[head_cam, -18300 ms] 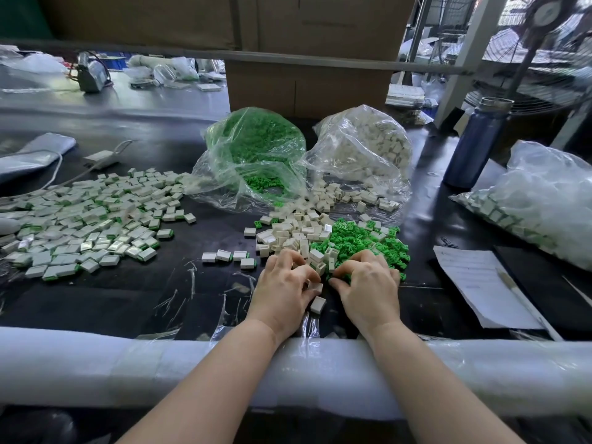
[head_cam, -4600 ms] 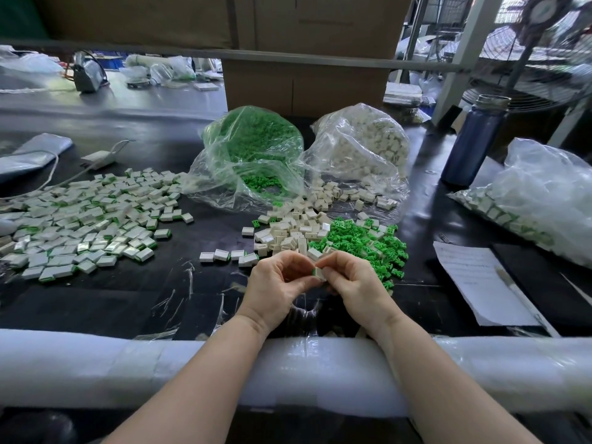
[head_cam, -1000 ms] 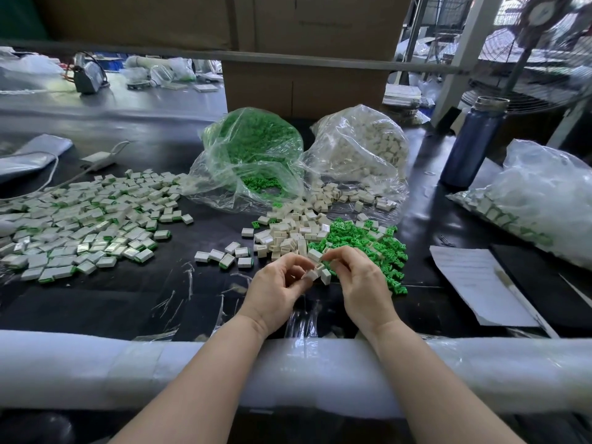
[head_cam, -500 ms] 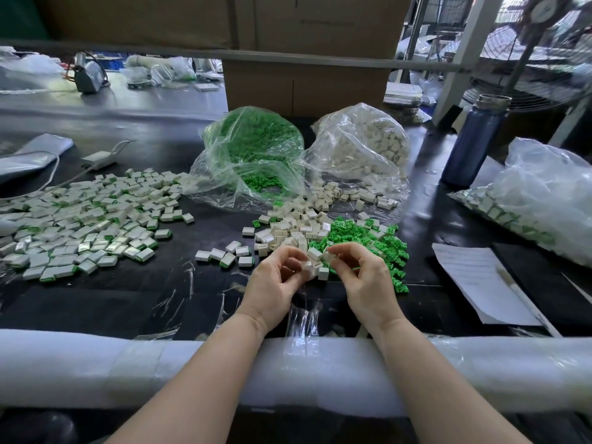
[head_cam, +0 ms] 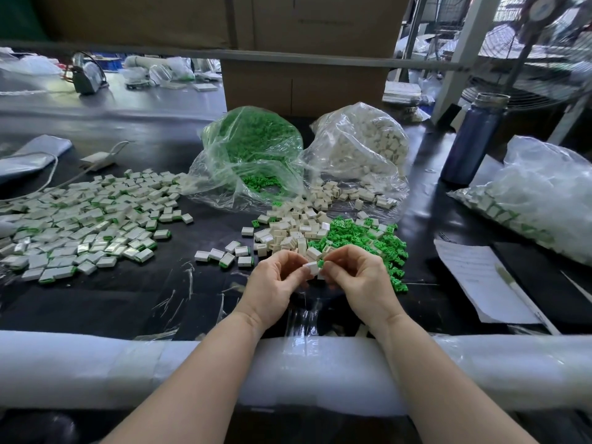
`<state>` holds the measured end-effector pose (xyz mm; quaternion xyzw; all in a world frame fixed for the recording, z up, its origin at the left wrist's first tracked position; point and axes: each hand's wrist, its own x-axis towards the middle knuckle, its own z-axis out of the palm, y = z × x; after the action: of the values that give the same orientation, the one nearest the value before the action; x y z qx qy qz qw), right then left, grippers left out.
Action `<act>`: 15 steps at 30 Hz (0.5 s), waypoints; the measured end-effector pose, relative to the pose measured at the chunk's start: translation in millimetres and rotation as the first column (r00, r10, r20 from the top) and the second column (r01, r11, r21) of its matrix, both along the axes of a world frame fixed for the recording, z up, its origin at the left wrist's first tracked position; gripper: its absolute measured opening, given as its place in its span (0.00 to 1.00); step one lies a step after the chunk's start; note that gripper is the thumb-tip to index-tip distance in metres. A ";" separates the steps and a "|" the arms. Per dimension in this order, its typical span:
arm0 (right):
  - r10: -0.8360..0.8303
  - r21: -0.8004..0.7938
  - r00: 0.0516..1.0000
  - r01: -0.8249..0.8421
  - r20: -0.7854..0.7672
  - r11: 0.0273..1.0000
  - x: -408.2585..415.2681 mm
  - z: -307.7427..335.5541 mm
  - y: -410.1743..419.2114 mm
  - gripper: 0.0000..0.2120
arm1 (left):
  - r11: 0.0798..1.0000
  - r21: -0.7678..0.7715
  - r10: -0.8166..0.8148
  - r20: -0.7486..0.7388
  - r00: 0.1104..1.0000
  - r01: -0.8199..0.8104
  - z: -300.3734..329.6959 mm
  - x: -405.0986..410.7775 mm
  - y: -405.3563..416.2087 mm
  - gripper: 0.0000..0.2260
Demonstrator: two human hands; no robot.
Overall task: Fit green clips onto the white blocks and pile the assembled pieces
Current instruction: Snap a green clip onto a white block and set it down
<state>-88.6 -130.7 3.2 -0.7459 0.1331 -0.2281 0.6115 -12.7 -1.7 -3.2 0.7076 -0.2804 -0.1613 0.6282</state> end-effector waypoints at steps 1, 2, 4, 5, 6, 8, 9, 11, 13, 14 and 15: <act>-0.003 -0.015 1.000 0.003 -0.001 1.000 0.1 0.0 -0.1 0.07 | 1.000 -0.004 -0.002 -0.010 1.000 0.002 0.3 -0.2 -0.1 0.04; -0.005 -0.033 1.000 0.005 -0.001 0.999 0.1 0.0 -0.1 0.07 | 1.000 -0.006 0.000 -0.019 1.000 0.000 0.4 -0.2 -0.2 0.04; 0.006 -0.064 1.000 -0.006 -0.001 0.998 0.3 -0.1 0.3 0.07 | 1.000 -0.008 0.006 -0.026 1.000 -0.006 -0.1 0.5 -0.2 0.03; 0.019 -0.077 1.000 -0.019 -0.003 0.997 0.2 -0.2 0.8 0.07 | 1.000 -0.004 0.009 -0.022 1.000 -0.009 -0.6 0.8 -0.2 0.03; 0.033 -0.089 0.999 -0.033 -0.008 0.995 0.1 -0.3 1.4 0.07 | 1.000 0.004 0.009 -0.015 1.000 -0.009 -1.0 1.1 -0.2 0.03; 0.048 -0.097 0.999 -0.050 -0.016 0.994 0.0 -0.6 2.1 0.06 | 1.000 0.020 0.007 0.000 1.000 -0.007 -2.0 1.5 -0.2 0.03; 0.050 -0.094 0.999 -0.051 -0.017 0.994 0.1 -0.7 1.9 0.06 | 1.000 0.024 0.004 0.005 1.000 -0.004 -2.4 1.8 -0.2 0.03; 0.048 -0.084 0.999 -0.049 -0.015 0.995 0.3 -0.9 1.5 0.06 | 1.000 0.022 -0.003 0.004 1.000 0.003 -2.7 2.4 0.0 0.04; 0.053 -0.075 0.998 -0.054 -0.016 0.996 0.5 -1.2 1.4 0.08 | 1.000 0.014 -0.007 0.001 1.000 0.007 -1.9 2.4 0.2 0.03; 0.059 -0.072 0.998 -0.061 -0.017 0.996 0.7 -1.4 1.7 0.08 | 1.000 0.012 -0.011 0.003 1.000 0.011 -1.2 1.9 0.4 0.03; 0.065 -0.068 0.998 -0.066 -0.018 0.995 0.9 -1.5 2.2 0.08 | 1.000 0.011 -0.014 0.005 1.000 0.014 -0.6 1.2 0.4 0.04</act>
<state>-87.7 -128.5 1.7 -0.7722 0.1054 -0.2062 0.5916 -11.5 -1.3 -3.8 0.7095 -0.2861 -0.1655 0.6224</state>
